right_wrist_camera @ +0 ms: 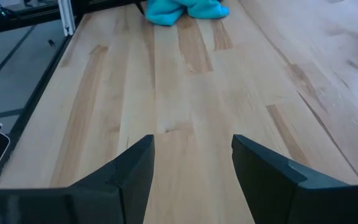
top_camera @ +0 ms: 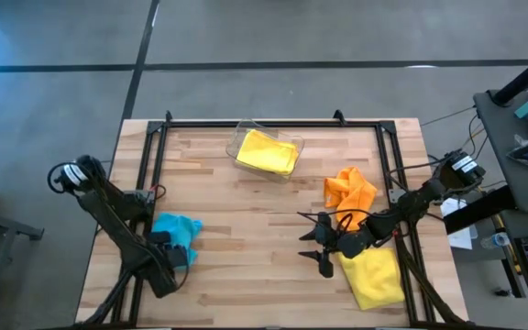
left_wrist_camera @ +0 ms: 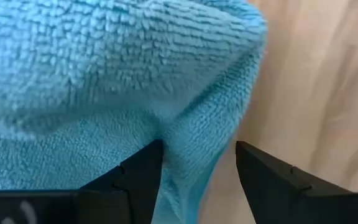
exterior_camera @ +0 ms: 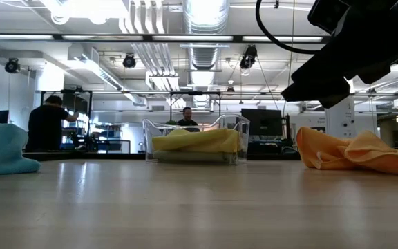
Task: Fold microfiber towels
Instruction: Fold the blue microfiber cloth
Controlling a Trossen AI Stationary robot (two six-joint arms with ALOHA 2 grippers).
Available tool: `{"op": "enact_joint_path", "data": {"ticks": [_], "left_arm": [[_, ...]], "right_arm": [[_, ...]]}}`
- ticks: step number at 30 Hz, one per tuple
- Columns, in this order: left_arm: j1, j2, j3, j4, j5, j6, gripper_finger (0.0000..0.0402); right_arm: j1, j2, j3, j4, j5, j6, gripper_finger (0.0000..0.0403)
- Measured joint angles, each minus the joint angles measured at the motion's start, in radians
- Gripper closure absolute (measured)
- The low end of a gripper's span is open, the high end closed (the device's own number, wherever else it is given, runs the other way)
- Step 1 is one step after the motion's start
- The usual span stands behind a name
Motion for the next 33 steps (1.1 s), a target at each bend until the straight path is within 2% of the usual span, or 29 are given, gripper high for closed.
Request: {"op": "enact_joint_path", "data": {"ticks": [3, 6, 10, 13, 21, 24, 30, 33], "left_arm": [[0.001, 0.013, -0.002, 0.001, -0.002, 0.021, 0.023], [0.01, 0.015, -0.003, -0.005, -0.004, 0.043, 0.0263], [0.025, 0.014, 0.003, -0.011, -0.01, 0.134, 0.0337], [0.055, 0.014, 0.016, 0.015, -0.073, 0.255, 0.039], [0.211, 0.006, 0.129, 0.049, -0.244, 0.545, 0.04], [0.267, -0.004, 0.177, 0.17, -0.307, 0.713, 0.04], [0.387, -0.013, 0.223, 0.519, -0.374, 1.063, 0.0401], [0.449, -0.014, 0.224, 0.704, -0.384, 1.177, 0.0401]], "right_arm": [[0.0, 0.0, 0.0, 0.001, 0.0, -0.002, 0.0197], [0.0, 0.0, 0.0, 0.0, 0.0, -0.002, 0.0197], [0.0, 0.0, 0.0, 0.0, 0.0, -0.002, 0.0197], [0.0, 0.0, 0.0, 0.0, 0.0, -0.002, 0.0197], [0.0, 0.0, 0.0, 0.0, 0.0, -0.002, 0.0197], [0.0, 0.0, 0.0, 0.0, 0.0, -0.002, 0.0197], [0.0, 0.0, 0.0, 0.004, 0.0, 0.002, 0.0197], [0.0, 0.0, 0.0, 0.08, 0.0, 0.064, 0.0197]]}}
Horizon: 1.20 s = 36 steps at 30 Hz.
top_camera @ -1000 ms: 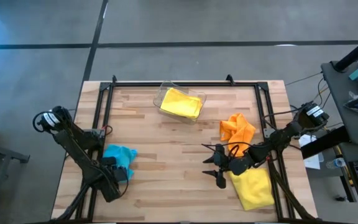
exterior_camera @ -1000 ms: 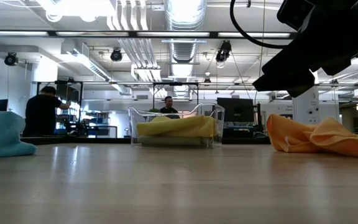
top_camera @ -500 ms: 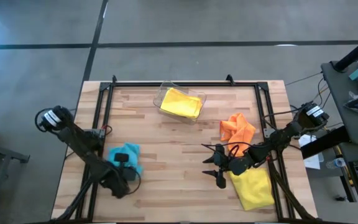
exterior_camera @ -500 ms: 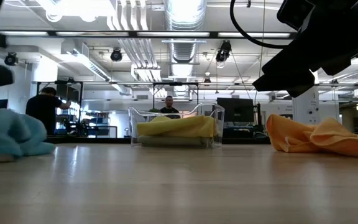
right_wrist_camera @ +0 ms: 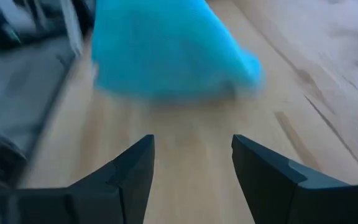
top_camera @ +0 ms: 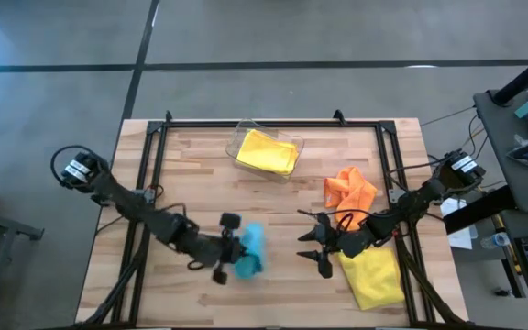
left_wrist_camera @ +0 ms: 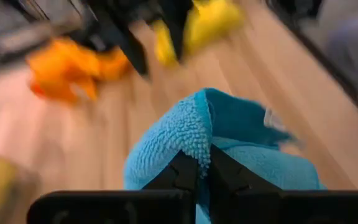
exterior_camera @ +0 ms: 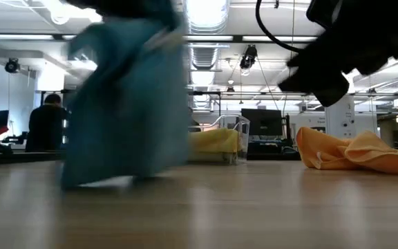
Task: Fold microfiber towels
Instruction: Fold the blue microfiber cloth
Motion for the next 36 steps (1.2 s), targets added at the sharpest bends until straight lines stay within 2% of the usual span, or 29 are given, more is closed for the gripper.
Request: {"op": "enact_joint_path", "data": {"ticks": [3, 7, 14, 26, 30, 36], "left_arm": [[0.057, 0.0, -0.004, 0.134, 0.0, 0.063, 0.0401], [0.118, 0.0, -0.003, 0.19, 0.0, 0.067, 0.0401], [0.187, -0.002, -0.007, 0.183, 0.002, 0.043, 0.0401], [0.193, -0.001, -0.022, 0.155, 0.005, -0.059, 0.0401], [0.193, -0.001, -0.022, 0.159, 0.005, -0.063, 0.0401], [0.193, 0.0, -0.022, 0.159, 0.005, -0.064, 0.0402]], "right_arm": [[0.004, -0.003, 0.001, 0.117, -0.001, 0.0, 0.0197], [0.016, -0.011, 0.026, 0.139, -0.001, -0.064, 0.0197], [0.03, -0.003, 0.072, 0.137, 0.007, -0.146, 0.0197], [0.047, -0.003, 0.092, 0.133, 0.01, -0.122, 0.0197], [0.074, -0.005, 0.092, 0.135, 0.093, -0.148, 0.0197], [0.14, -0.016, 0.121, 0.137, 0.213, -0.274, 0.0197]]}}
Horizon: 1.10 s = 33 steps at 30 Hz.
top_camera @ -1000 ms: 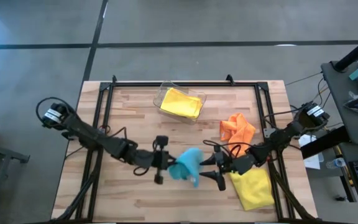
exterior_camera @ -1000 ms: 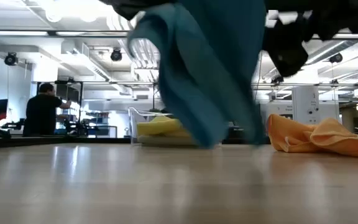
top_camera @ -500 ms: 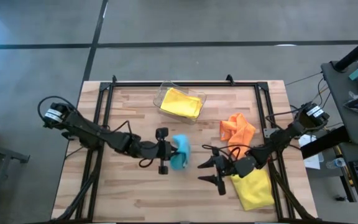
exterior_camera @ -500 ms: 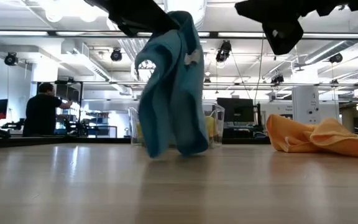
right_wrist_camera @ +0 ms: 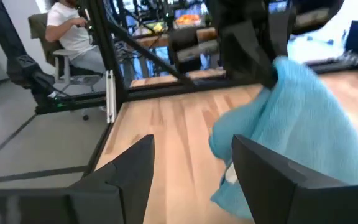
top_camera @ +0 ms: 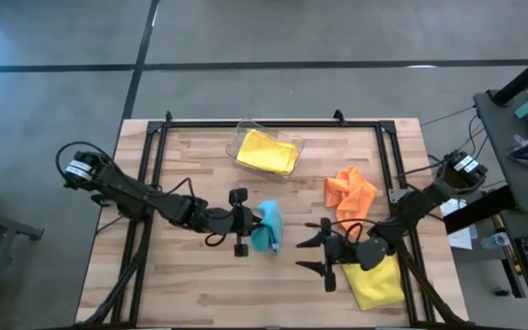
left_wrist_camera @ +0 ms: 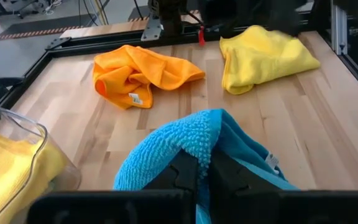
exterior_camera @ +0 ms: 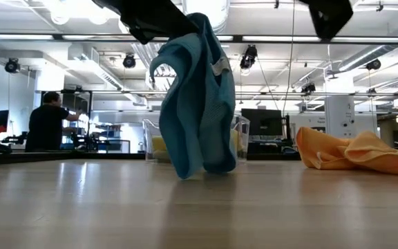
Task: Fold microfiber towels
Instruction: Fold the blue microfiber cloth
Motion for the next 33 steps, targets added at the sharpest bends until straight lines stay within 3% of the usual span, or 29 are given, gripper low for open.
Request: {"op": "enact_joint_path", "data": {"ticks": [6, 12, 18, 20, 25, 33], "left_arm": [[0.0, 0.0, 0.0, 0.006, 0.0, -0.002, 0.0402], [0.0, 0.0, 0.0, 0.012, 0.0, -0.025, 0.0402], [0.0, 0.0, -0.001, 0.037, 0.0, -0.024, 0.0402], [0.0, 0.0, -0.001, 0.035, 0.0, -0.024, 0.0402], [-0.001, 0.0, -0.001, 0.032, 0.0, -0.024, 0.0402], [0.0, 0.0, -0.001, 0.042, -0.02, -0.023, 0.0402]], "right_arm": [[0.047, 0.0, 0.036, -0.002, 0.02, -0.111, 0.0197], [0.046, 0.001, 0.033, -0.018, 0.018, -0.08, 0.0197], [0.042, 0.008, 0.033, -0.019, -0.052, -0.078, 0.0197], [0.037, 0.015, 0.033, -0.023, 0.002, -0.08, 0.0197], [0.036, 0.045, 0.033, -0.03, 0.279, -0.072, 0.0197], [0.027, 0.158, 0.108, -0.022, 0.308, -0.104, 0.0197]]}}
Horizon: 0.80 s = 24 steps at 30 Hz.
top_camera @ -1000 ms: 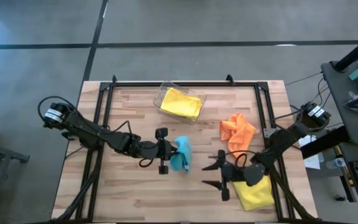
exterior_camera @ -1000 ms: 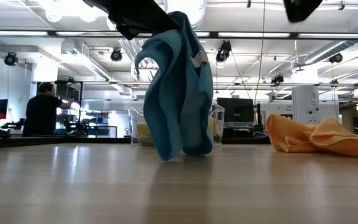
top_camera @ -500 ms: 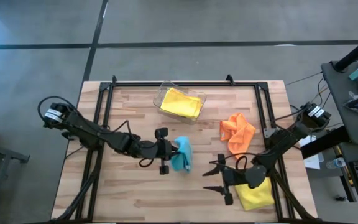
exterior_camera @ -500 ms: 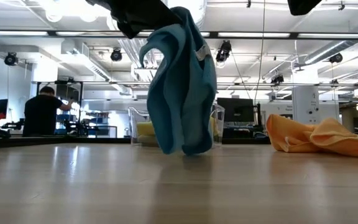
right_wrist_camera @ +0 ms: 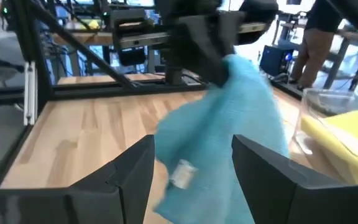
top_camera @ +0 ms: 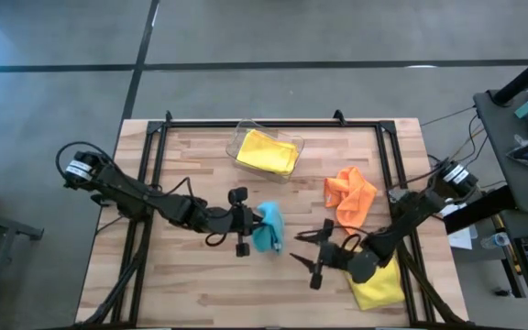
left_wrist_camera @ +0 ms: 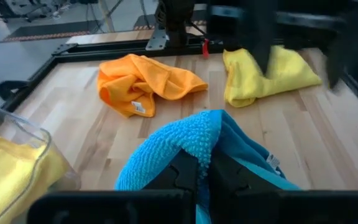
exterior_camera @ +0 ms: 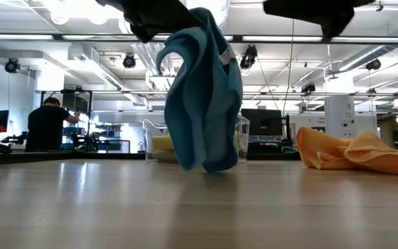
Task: Fold microfiber towels
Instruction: Fold the blue microfiber cloth
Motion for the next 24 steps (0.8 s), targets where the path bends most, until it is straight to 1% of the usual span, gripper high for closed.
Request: {"op": "enact_joint_path", "data": {"ticks": [4, 5, 8, 11, 14, 16, 18, 20, 24], "left_arm": [[0.0, 0.0, 0.0, 0.022, -0.01, 0.0, 0.0402], [0.0, 0.0, 0.0, 0.024, -0.011, 0.0, 0.0402], [0.0, 0.0, 0.0, 0.024, -0.011, 0.0, 0.0402], [0.0, 0.0, 0.0, 0.025, -0.012, 0.001, 0.0402], [0.0, 0.0, -0.003, 0.025, -0.012, 0.001, 0.0402], [0.0, 0.0, -0.005, 0.024, -0.012, 0.002, 0.0402], [0.0, 0.0, -0.005, 0.026, -0.013, 0.004, 0.0402], [0.0, 0.0, -0.006, 0.027, -0.014, 0.005, 0.0402], [0.0, 0.0, -0.009, 0.045, -0.015, 0.005, 0.0402]], "right_arm": [[0.001, 0.108, 0.107, -0.032, -0.055, -0.134, 0.0197], [0.002, 0.134, 0.137, -0.055, -0.055, -0.154, 0.0197], [0.0, 0.202, 0.229, -0.158, -0.007, -0.174, 0.0197], [-0.005, 0.246, 0.318, -0.317, 0.059, -0.147, 0.0197], [-0.006, 0.267, 0.39, -0.519, 0.142, -0.037, 0.0197], [-0.006, 0.269, 0.421, -0.648, 0.203, 0.077, 0.0197], [-0.006, 0.268, 0.436, -0.754, 0.241, 0.188, 0.0197], [-0.011, 0.268, 0.436, -0.827, 0.248, 0.291, 0.0197], [-0.035, 0.268, 0.419, -0.9, 0.231, 0.459, 0.0198]]}}
